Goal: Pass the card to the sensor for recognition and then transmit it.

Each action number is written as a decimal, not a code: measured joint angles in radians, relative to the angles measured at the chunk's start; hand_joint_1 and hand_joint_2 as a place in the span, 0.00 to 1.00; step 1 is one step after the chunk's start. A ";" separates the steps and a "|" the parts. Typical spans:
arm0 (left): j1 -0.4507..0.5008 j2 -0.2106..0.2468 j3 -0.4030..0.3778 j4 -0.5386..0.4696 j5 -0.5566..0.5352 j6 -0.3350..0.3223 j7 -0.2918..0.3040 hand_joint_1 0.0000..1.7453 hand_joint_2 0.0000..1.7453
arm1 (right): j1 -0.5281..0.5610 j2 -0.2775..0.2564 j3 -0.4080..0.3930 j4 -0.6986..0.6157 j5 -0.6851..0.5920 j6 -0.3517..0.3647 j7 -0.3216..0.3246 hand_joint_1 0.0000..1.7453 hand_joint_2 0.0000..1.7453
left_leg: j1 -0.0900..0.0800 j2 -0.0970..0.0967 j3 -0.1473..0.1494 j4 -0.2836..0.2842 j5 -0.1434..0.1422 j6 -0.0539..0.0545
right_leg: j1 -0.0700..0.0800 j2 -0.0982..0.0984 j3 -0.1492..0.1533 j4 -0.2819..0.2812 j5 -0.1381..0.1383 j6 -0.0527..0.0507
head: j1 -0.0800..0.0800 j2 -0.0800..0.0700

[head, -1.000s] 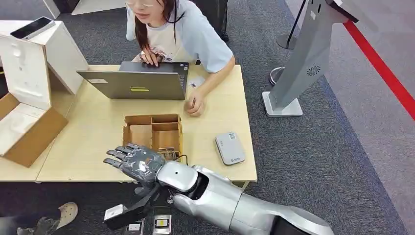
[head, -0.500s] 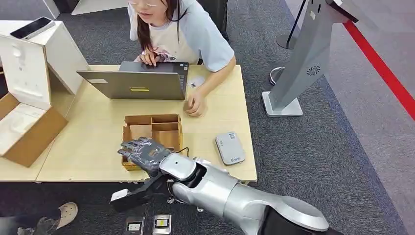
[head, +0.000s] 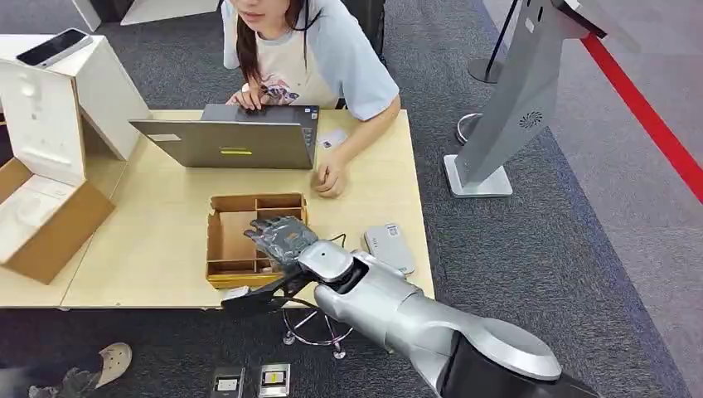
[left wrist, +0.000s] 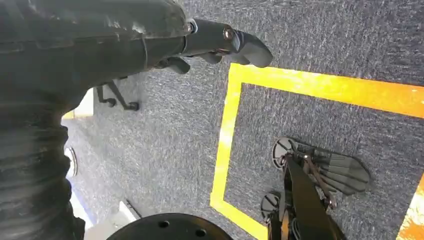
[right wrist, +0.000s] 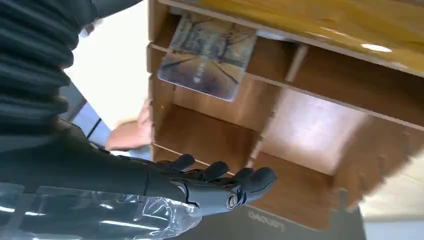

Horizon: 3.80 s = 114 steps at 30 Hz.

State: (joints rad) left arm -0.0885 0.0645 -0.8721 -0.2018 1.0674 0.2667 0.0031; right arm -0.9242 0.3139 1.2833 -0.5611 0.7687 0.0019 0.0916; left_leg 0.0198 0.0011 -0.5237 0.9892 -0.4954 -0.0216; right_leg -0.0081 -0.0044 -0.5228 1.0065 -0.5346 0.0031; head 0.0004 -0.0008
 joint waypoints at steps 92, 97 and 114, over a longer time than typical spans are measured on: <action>0.000 0.011 -0.017 0.000 0.009 -0.006 0.005 0.00 1.00 | -0.035 0.010 -0.045 0.018 -0.018 0.054 -0.006 0.00 1.00 | 0.000 0.000 0.000 0.000 0.000 0.000 | 0.000 0.000 0.000 0.000 0.000 0.000 | 0.000 0.000; 0.000 0.011 -0.018 0.000 0.009 -0.005 0.005 0.00 1.00 | -0.032 0.014 -0.045 0.019 -0.018 0.051 -0.008 0.00 1.00 | 0.000 0.000 0.000 0.000 0.000 0.000 | 0.000 0.000 0.000 0.000 0.000 0.000 | 0.000 0.000; 0.000 0.011 -0.019 0.000 0.011 -0.002 0.005 0.00 1.00 | -0.031 0.015 -0.045 0.051 0.010 0.028 0.006 0.00 1.00 | 0.000 0.000 0.000 0.000 0.000 0.000 | 0.000 0.000 0.000 0.000 0.000 0.000 | 0.000 0.000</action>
State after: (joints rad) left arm -0.0889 0.0755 -0.8915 -0.2018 1.0788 0.2647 0.0076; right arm -0.9549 0.3284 1.2379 -0.5100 0.7790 0.0301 0.0973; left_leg 0.0198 0.0011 -0.5235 0.9892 -0.4952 -0.0215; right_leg -0.0081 -0.0041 -0.5227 1.0068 -0.5344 0.0030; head 0.0008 -0.0008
